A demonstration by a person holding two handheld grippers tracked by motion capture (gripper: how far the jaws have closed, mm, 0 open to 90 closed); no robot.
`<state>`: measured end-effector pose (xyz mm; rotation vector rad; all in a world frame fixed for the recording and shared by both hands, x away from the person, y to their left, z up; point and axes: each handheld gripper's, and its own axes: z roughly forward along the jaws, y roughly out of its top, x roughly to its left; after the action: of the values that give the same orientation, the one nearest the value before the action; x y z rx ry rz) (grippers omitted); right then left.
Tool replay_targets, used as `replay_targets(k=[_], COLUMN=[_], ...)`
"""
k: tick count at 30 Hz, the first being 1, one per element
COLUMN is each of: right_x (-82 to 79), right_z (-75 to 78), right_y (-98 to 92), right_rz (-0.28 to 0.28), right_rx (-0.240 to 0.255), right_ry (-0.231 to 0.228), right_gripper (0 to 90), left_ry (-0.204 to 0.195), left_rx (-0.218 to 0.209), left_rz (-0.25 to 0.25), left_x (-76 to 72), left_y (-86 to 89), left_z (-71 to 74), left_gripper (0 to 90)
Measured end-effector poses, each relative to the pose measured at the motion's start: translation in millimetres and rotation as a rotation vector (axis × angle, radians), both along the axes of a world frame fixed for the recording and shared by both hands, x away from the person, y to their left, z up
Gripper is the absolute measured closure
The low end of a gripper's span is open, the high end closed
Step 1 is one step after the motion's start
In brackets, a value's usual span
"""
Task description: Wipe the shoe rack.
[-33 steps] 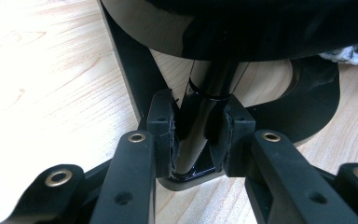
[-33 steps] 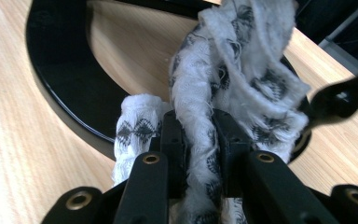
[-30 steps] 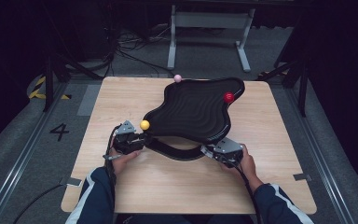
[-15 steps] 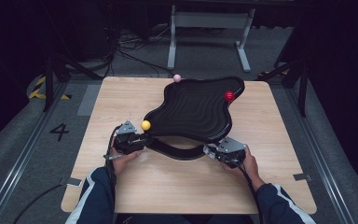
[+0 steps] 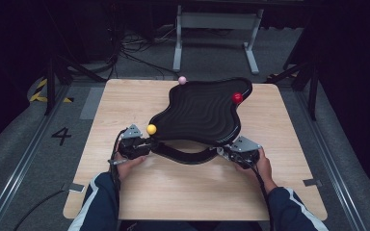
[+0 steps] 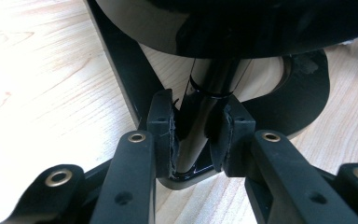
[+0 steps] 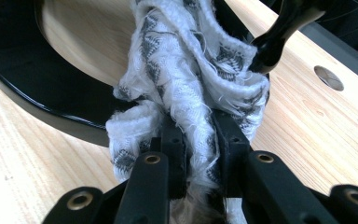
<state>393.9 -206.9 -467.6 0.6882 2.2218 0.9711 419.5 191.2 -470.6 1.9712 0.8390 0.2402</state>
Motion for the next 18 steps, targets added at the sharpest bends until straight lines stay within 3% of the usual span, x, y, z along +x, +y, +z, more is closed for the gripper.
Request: replay_targets(k=[10,18], right_x=[-10.6,-21.8], right_z=[-2.2,-4.5], right_y=[23.6,45.5], right_rz=[0.08,0.156], right_rx=[0.004,-0.006], right_ry=[-0.002,0.001], right_gripper=[76.7,76.5], left_ry=[0.01,0.01], left_rx=[-0.014,0.002], left_rz=[-0.001,-0.001], left_x=[0.1,0.2], left_y=[0.7,0.4], left_z=[-0.9,-0.9], left_gripper=[70.8,70.8])
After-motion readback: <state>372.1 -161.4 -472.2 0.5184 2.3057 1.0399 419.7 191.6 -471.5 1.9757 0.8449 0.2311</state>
